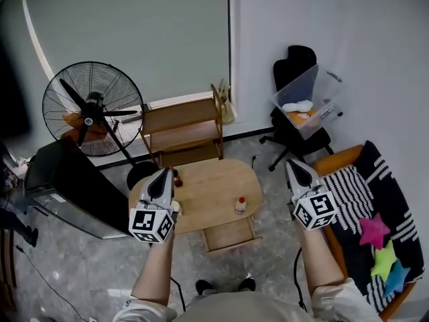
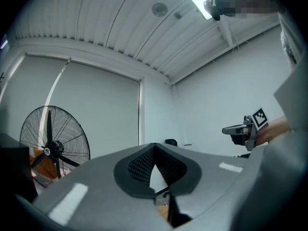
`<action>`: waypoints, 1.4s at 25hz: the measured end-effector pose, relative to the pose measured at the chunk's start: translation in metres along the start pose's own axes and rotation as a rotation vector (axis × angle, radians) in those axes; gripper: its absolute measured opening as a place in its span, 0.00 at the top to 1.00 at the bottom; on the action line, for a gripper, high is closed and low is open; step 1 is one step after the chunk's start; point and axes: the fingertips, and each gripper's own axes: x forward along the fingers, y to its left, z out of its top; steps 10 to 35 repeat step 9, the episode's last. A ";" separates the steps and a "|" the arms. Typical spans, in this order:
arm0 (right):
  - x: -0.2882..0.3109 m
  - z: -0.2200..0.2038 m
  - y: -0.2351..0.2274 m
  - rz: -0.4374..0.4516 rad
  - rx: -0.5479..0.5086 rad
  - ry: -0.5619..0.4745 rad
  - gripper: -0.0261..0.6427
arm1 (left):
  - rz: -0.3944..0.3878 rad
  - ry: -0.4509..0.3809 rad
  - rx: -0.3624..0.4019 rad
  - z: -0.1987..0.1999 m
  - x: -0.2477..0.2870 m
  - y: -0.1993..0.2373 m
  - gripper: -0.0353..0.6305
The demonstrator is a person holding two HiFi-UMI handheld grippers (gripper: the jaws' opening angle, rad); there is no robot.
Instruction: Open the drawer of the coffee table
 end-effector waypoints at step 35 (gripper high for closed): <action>0.003 0.003 0.004 0.013 -0.006 -0.009 0.95 | 0.006 -0.001 -0.003 0.000 -0.001 0.001 0.95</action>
